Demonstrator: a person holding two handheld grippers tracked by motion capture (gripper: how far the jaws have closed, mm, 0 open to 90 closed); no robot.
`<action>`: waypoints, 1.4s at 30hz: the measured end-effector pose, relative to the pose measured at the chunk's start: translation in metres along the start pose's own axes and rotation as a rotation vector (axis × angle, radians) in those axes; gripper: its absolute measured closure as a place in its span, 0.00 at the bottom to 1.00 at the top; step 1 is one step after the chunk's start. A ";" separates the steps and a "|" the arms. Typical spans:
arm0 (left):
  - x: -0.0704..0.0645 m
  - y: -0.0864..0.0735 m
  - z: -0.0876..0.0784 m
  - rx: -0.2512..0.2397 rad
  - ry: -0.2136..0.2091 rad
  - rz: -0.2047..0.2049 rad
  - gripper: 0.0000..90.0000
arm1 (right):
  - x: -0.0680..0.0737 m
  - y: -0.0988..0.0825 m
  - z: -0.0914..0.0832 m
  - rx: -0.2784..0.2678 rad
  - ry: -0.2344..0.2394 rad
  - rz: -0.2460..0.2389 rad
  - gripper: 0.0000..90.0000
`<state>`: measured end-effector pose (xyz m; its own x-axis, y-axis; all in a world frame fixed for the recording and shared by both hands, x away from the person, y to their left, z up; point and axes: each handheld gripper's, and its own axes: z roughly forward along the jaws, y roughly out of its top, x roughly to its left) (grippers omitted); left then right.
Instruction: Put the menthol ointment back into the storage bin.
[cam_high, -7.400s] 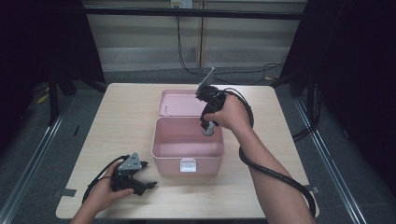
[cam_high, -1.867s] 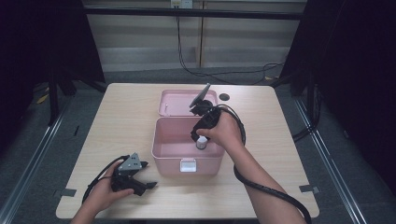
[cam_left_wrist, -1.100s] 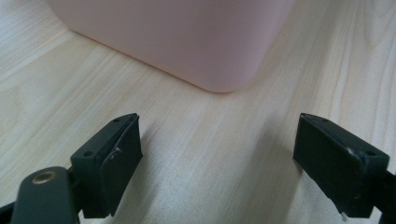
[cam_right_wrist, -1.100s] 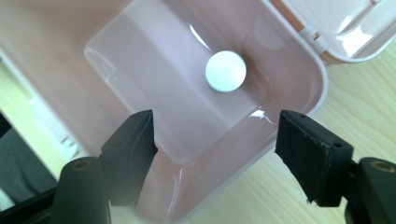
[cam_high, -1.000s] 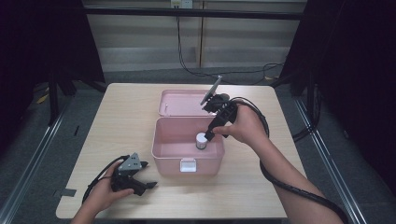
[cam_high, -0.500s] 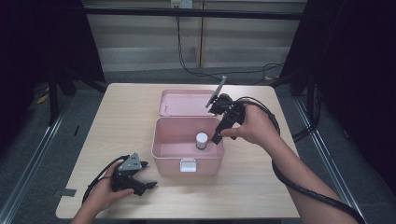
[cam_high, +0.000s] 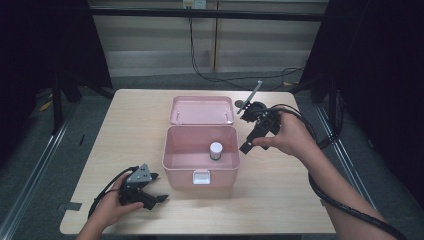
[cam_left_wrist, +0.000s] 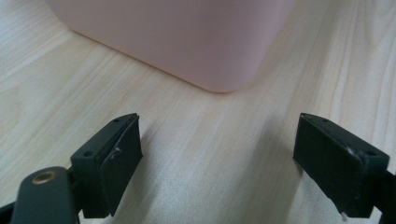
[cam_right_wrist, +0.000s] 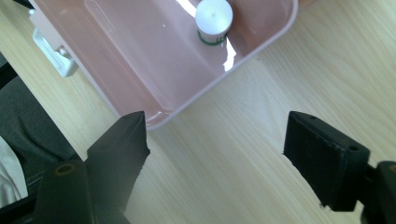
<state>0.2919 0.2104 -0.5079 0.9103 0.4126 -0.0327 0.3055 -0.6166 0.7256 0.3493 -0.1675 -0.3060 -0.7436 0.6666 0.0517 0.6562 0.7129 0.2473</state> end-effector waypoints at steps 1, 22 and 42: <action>0.000 0.000 0.000 -0.002 0.001 -0.001 0.16 | -0.001 -0.002 -0.001 -0.002 0.007 0.011 0.23; 0.000 0.000 0.000 -0.002 0.002 0.000 0.16 | -0.018 -0.039 0.004 -0.063 0.040 0.055 0.21; 0.000 0.000 0.000 -0.001 0.001 -0.003 0.16 | -0.031 -0.077 0.042 -0.125 0.089 0.069 0.21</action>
<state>0.2915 0.2104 -0.5082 0.9090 0.4153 -0.0340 0.3080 -0.6145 0.7263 0.3273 -0.2342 -0.3674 -0.7097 0.6868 0.1569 0.6890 0.6301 0.3582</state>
